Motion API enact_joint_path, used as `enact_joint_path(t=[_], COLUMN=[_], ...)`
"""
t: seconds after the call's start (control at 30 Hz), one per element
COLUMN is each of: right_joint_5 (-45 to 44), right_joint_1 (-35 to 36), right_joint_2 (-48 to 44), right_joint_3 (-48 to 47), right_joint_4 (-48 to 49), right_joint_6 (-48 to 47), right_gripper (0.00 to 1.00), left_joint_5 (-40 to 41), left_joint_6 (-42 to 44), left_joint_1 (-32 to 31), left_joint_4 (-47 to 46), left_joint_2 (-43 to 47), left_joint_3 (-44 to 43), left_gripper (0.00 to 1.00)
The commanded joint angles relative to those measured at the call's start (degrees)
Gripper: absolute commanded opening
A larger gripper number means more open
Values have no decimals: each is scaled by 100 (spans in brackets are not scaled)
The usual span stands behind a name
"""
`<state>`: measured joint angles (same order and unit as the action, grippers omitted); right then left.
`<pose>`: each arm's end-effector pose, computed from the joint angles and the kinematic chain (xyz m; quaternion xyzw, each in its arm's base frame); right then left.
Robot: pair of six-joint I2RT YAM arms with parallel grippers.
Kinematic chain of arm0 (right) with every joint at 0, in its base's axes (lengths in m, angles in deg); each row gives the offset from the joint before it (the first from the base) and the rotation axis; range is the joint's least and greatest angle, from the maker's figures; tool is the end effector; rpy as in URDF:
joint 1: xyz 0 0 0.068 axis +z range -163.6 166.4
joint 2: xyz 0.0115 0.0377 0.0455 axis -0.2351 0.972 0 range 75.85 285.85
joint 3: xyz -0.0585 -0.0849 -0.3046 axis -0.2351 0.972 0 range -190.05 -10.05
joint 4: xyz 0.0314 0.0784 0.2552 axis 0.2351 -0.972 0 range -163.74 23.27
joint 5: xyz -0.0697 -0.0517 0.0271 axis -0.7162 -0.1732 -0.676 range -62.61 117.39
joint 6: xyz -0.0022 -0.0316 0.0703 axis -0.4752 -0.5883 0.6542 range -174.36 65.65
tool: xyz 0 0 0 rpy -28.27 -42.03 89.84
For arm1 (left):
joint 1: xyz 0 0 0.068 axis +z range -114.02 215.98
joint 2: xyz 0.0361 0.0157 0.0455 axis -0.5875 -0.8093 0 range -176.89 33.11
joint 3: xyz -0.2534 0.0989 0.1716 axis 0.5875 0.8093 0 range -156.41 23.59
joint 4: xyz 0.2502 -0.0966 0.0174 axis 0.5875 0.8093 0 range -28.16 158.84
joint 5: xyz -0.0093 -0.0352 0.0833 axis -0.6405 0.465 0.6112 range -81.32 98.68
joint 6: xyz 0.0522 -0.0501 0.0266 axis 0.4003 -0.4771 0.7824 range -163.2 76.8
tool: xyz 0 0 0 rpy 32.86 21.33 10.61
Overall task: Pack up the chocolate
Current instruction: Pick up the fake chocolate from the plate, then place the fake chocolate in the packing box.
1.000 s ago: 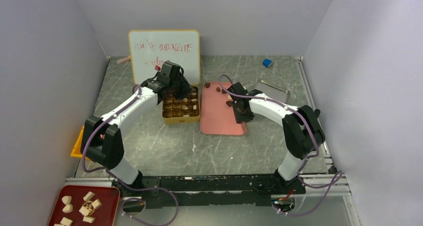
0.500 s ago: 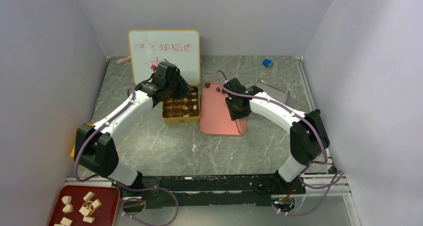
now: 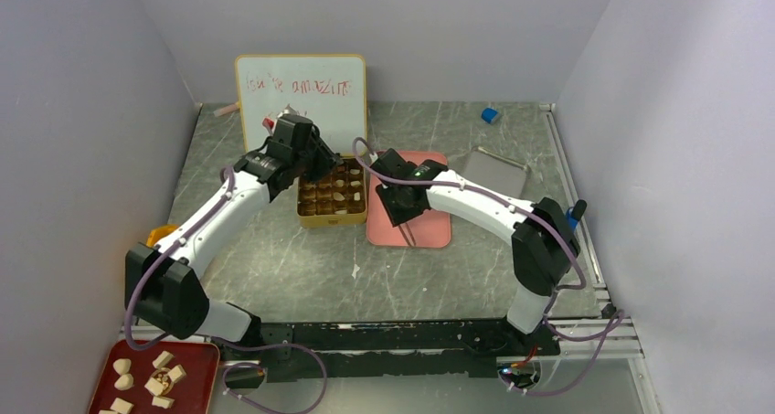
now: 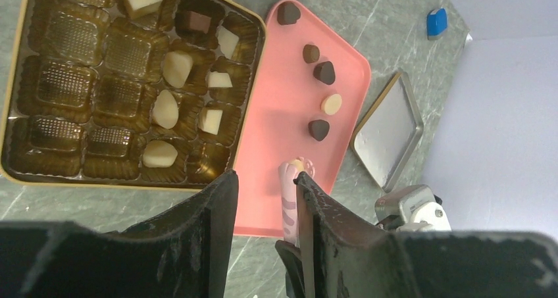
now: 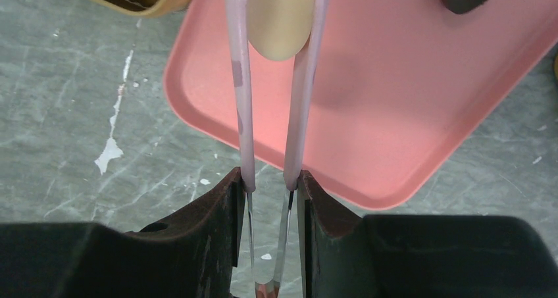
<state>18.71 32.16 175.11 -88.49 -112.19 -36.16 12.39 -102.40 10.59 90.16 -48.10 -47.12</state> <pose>0.2751 0.2684 0.2626 -0.2174 0.9514 0.0457 0.2131 0.3091 -0.1420 0.3496 -0.2756 0.8584 -0.2689 0.3390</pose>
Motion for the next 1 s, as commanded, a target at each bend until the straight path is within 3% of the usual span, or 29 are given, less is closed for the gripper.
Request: enact_joint_path(t=[0.0, 0.53, 0.97], right_joint_5=[-28, 29, 94], right_joint_1=[134, 484, 600], right_joint_2=[117, 940, 1259], right_joint_3=[-441, -1416, -1674], right_joint_4=[-50, -174, -245], right_joint_6=[-28, -197, -270], right_gripper=[24, 23, 23], left_joint_5=[149, 67, -49], left_joint_6=[80, 154, 154], left_joint_1=[49, 251, 405], left_joint_4=[58, 90, -1], left_joint_2=[260, 291, 261], left_joint_3=[88, 158, 271], left_gripper=[43, 43, 44])
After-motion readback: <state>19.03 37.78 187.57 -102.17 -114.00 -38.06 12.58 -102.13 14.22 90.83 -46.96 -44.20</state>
